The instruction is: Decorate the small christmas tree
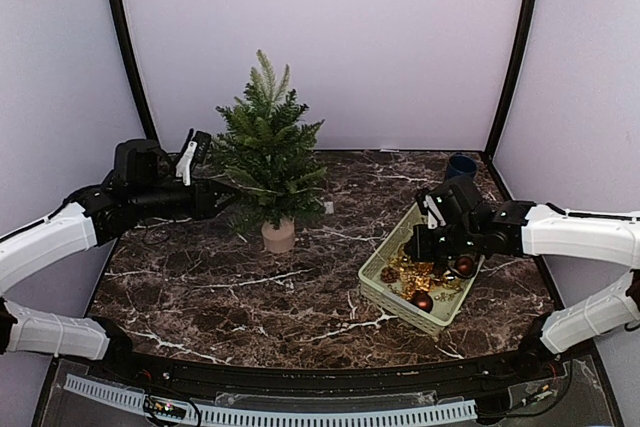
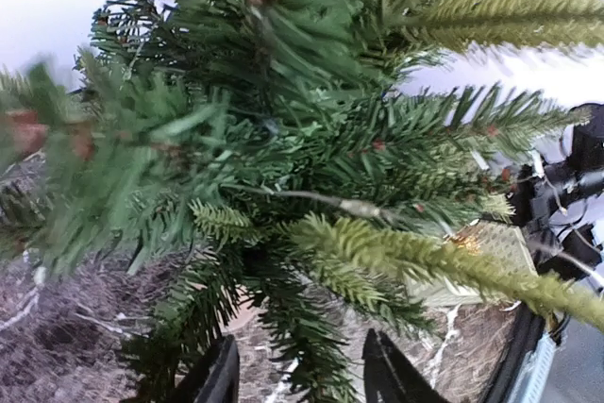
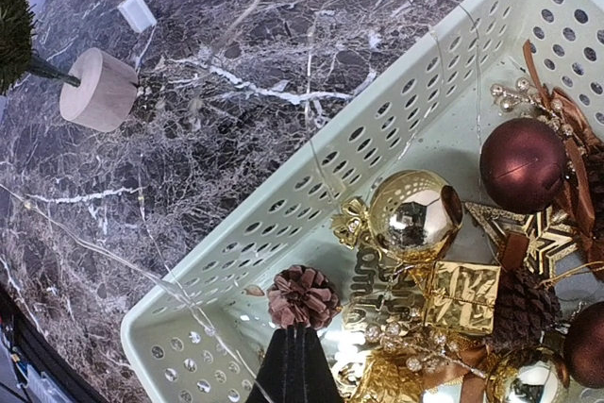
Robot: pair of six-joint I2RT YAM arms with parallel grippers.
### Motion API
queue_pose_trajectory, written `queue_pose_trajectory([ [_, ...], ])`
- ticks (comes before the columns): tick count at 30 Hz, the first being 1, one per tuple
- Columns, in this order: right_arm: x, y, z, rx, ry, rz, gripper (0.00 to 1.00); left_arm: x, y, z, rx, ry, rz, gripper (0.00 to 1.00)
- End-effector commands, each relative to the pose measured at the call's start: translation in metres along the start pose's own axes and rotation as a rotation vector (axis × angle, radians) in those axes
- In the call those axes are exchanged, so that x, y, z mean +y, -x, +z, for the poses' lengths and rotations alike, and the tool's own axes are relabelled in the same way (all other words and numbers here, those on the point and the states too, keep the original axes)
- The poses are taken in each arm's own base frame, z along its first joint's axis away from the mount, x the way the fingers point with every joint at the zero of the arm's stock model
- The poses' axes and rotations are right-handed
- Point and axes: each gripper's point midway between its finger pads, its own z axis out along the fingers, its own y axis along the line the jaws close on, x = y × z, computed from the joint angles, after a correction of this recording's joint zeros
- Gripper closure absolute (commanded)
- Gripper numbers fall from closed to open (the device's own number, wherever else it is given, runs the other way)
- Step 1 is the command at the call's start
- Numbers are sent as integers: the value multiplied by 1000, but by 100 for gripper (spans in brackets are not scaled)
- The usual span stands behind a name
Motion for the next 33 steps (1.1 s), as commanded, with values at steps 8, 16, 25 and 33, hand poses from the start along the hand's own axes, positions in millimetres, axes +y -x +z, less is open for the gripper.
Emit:
queue_pose_trajectory([
  [8, 17, 22, -7, -57, 62, -16, 100, -24, -19, -44, -41, -78, -160, 36],
  [16, 22, 22, -4, -55, 84, -13, 100, -43, -55, -31, 44, -77, -237, 31],
  [25, 26, 25, -5, -63, 99, -8, 100, -29, -68, -10, 77, -11, -260, 35],
  [33, 25, 22, -2, -51, 92, -18, 100, -30, -69, 0, 59, -39, -284, 67],
])
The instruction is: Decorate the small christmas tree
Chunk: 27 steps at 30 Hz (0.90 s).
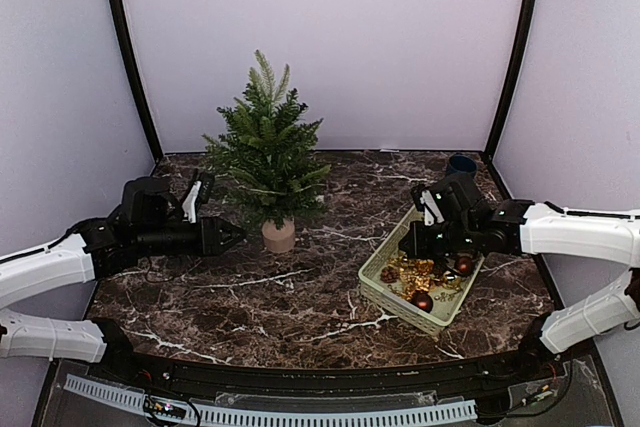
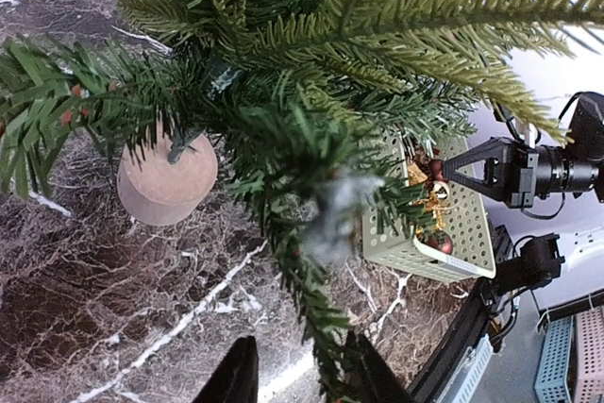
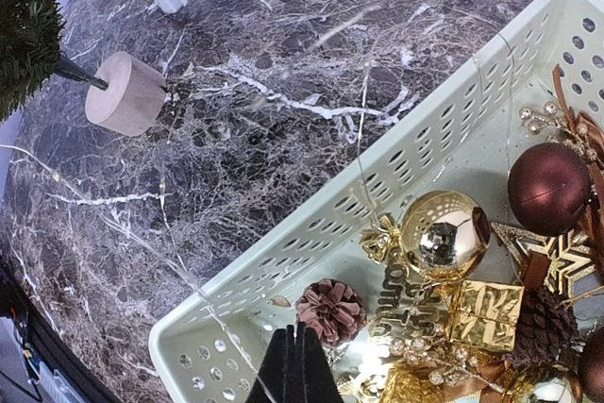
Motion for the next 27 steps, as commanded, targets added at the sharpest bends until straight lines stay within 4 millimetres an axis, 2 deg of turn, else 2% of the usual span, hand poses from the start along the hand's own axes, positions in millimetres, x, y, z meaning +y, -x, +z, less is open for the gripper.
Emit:
queue_pose_trajectory([
  [1, 13, 13, -1, -28, 33, -18, 100, -4, 7, 1, -54, -32, -5, 72],
  [6, 24, 3, 2, 4, 46, -65, 100, 4, 10, -2, -90, 3, -24, 97],
  [8, 27, 1, 3, 9, 52, -70, 100, 11, 11, -4, -102, 46, -18, 100],
  [13, 35, 0, 3, 11, 45, -92, 100, 24, 23, -11, -138, 105, 8, 100],
  [22, 43, 16, 12, -3, 16, -100, 100, 47, 45, -18, -122, 134, 100, 100],
  [27, 48, 24, 21, -9, 9, -96, 100, 69, 53, -19, -108, 173, 131, 100],
])
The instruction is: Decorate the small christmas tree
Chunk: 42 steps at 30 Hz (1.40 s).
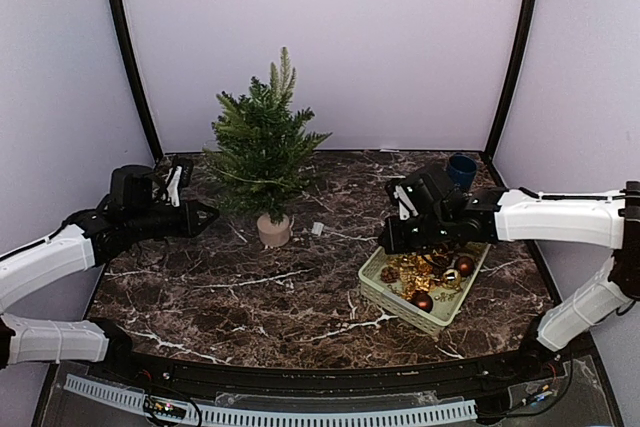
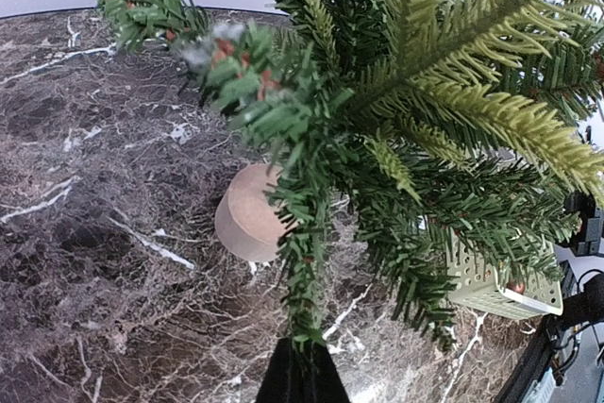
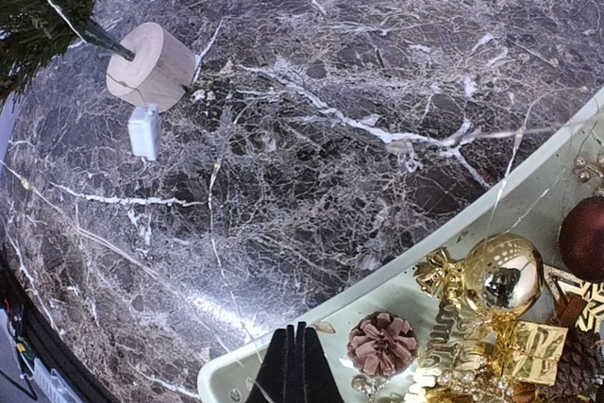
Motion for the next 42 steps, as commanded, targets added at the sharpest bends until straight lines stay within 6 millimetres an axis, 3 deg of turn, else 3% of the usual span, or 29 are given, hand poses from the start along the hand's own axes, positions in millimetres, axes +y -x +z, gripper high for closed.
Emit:
queue_pose_trajectory([
  [1, 10, 20, 3, -40, -1, -8, 100, 7, 14, -2, -4, -15, 81, 100],
  [7, 24, 36, 8, -53, 26, -22, 100, 18, 29, 4, -16, -39, 115, 100],
  [12, 33, 41, 13, -46, 36, -33, 100, 41, 38, 7, -26, 18, 93, 98],
  [14, 35, 41, 14, -43, 43, -34, 100, 41, 45, 6, -36, 23, 97, 91],
  [19, 40, 41, 15, -45, 56, -40, 100, 43, 55, -13, -53, 100, 67, 53],
  [22, 42, 41, 15, -49, 66, -39, 100, 46, 53, -33, -73, 174, 22, 44],
  [25, 43, 40, 16, -52, 74, -38, 100, 21, 52, -55, -139, 128, -31, 42],
  [30, 44, 40, 16, -59, 79, -36, 100, -17, 34, -68, -175, 24, -132, 42],
  [34, 43, 38, 16, -62, 82, -29, 100, -55, 10, -50, -112, -51, -144, 41],
  [42, 44, 41, 11, -78, 84, -21, 100, -105, -4, 2, -38, -105, -79, 35],
])
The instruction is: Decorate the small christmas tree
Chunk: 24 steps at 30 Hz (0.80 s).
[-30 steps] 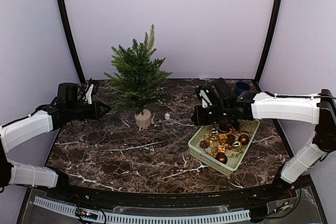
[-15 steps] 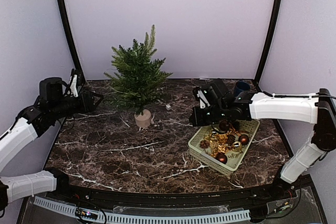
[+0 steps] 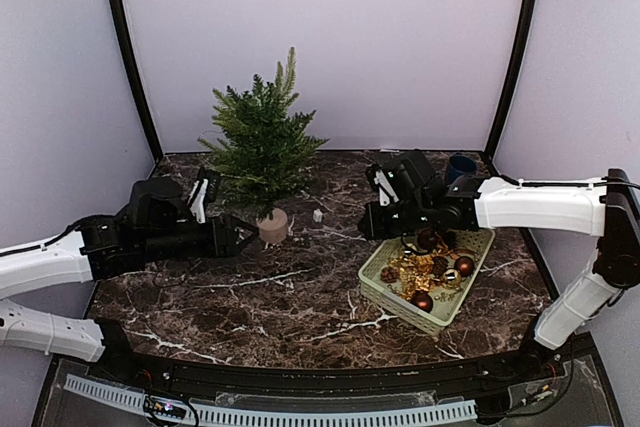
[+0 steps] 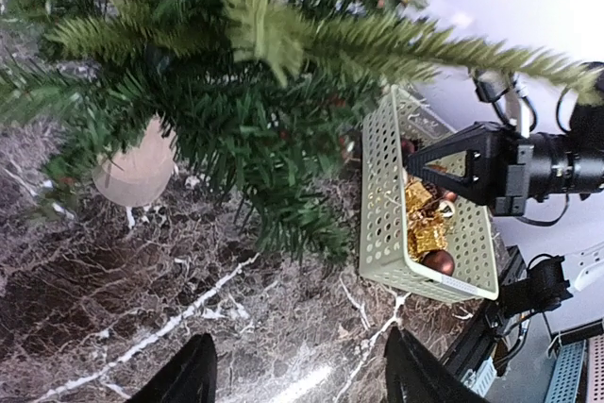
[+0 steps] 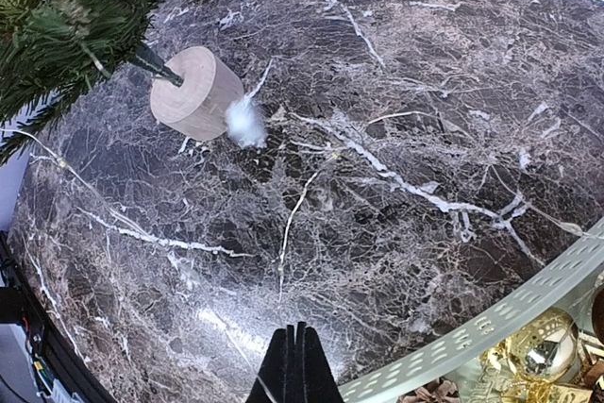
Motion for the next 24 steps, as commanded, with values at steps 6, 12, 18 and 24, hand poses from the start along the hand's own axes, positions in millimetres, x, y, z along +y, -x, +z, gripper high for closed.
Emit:
queue_pose_trajectory([
  [6, 10, 10, -10, -50, 33, 5, 100, -25, 27, 35, -88, -35, -33, 28],
  [12, 10, 9, -10, -50, 33, 4, 100, -18, 29, 43, -111, 1, -52, 37],
  [18, 11, 10, -12, -52, 39, 1, 100, 0, 23, 40, -114, 74, -69, 86],
  [24, 17, 5, -10, -39, 53, -20, 100, 17, 22, 21, -145, 134, -36, 100],
])
